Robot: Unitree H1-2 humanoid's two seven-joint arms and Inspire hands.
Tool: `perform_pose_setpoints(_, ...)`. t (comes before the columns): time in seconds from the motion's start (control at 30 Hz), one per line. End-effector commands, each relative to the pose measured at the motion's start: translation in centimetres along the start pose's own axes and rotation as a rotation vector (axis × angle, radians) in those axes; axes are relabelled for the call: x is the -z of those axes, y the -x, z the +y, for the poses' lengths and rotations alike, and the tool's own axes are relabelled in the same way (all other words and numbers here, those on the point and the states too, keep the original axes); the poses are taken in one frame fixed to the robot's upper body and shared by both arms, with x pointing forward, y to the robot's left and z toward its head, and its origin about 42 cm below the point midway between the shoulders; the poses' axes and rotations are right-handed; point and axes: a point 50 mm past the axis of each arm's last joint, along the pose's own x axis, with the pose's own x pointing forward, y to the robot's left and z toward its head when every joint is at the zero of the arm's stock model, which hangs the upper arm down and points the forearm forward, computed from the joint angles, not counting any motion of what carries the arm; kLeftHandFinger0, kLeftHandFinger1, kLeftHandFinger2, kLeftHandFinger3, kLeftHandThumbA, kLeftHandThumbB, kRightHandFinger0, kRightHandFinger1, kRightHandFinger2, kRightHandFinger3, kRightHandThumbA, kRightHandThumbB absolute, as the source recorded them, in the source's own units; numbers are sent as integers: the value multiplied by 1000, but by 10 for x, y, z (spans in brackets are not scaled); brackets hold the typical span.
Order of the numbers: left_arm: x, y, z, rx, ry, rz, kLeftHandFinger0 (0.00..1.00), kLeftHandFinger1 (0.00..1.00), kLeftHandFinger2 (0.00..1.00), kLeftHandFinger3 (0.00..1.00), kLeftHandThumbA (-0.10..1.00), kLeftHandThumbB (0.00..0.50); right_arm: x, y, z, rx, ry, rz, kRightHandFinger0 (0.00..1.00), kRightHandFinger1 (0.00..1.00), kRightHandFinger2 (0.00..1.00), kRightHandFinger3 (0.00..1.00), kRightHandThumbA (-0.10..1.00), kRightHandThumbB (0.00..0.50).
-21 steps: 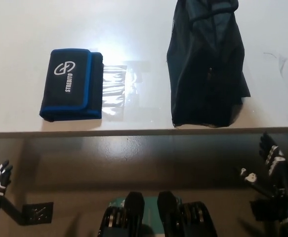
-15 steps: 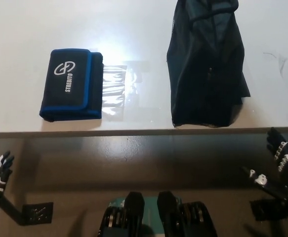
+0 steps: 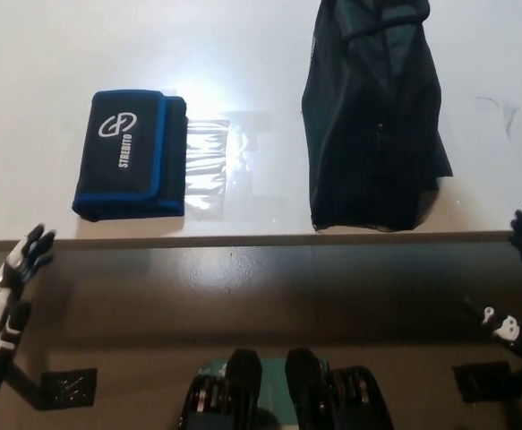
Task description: Use both hands to pick up the lunch bag on the right hand side and smoothly move it near the note book on the left hand side
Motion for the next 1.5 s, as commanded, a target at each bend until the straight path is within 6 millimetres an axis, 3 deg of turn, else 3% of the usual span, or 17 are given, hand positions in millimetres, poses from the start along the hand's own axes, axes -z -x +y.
perform_pose_setpoints(0.0, -40, -38, -5, 42, 47, -155, 1000, 1000, 1000, 1000, 1000, 328, -32, -25, -6, 64, -40, -174, 1000, 1000, 1000, 1000, 997, 219)
perform_pose_setpoints(0.17, -55, -67, -14, 35, 78, -211, 1000, 1000, 1000, 1000, 1000, 309, -34, -52, -9, 69, -54, -223, 1000, 1000, 1000, 1000, 1000, 285)
perform_pose_setpoints(0.27, -55, -91, -23, 19, 123, -237, 1000, 1000, 1000, 1000, 1000, 318, -30, -74, -11, 80, -140, -227, 1000, 1000, 1000, 1000, 964, 223)
perform_pose_setpoints(0.57, -63, -147, -37, -9, 164, -262, 1000, 1000, 1000, 1000, 1000, 359, -16, -128, -9, 62, -228, -197, 1000, 1000, 1000, 1000, 1000, 178)
perform_pose_setpoints(0.73, -66, -182, -48, 15, 231, -236, 1000, 1000, 1000, 1000, 1000, 328, -10, -162, -8, 50, -273, -193, 1000, 1000, 1000, 1000, 1000, 203)
perform_pose_setpoints(0.83, -65, -198, -57, 29, 267, -211, 1000, 1000, 1000, 1000, 1000, 324, -8, -175, -6, 49, -296, -182, 1000, 1000, 1000, 1000, 1000, 201)
perform_pose_setpoints(0.87, -65, -207, -63, 38, 300, -196, 1000, 1000, 1000, 1000, 1000, 296, -6, -180, -4, 49, -308, -176, 1000, 1000, 1000, 1000, 1000, 178)
perform_pose_setpoints(0.9, -65, -216, -69, 37, 334, -176, 1000, 1000, 1000, 1000, 1000, 347, -5, -185, -2, 51, -326, -168, 1000, 1000, 1000, 1000, 1000, 198)
perform_pose_setpoints(1.03, -60, -244, -85, 71, 388, -128, 1000, 1000, 1000, 1000, 1000, 336, 5, -202, 4, 60, -427, -124, 1000, 1000, 1000, 1000, 1000, 218)
perform_pose_setpoints(1.33, -51, -285, -111, 151, 502, -1, 1000, 1000, 1000, 1000, 1000, 400, 33, -237, 8, 92, -519, -38, 1000, 1000, 1000, 1000, 1000, 202)
perform_pose_setpoints(1.47, -43, -299, -121, 209, 501, 68, 1000, 1000, 1000, 1000, 1000, 419, 37, -249, 16, 63, -617, -18, 1000, 1000, 1000, 1000, 1000, 274)
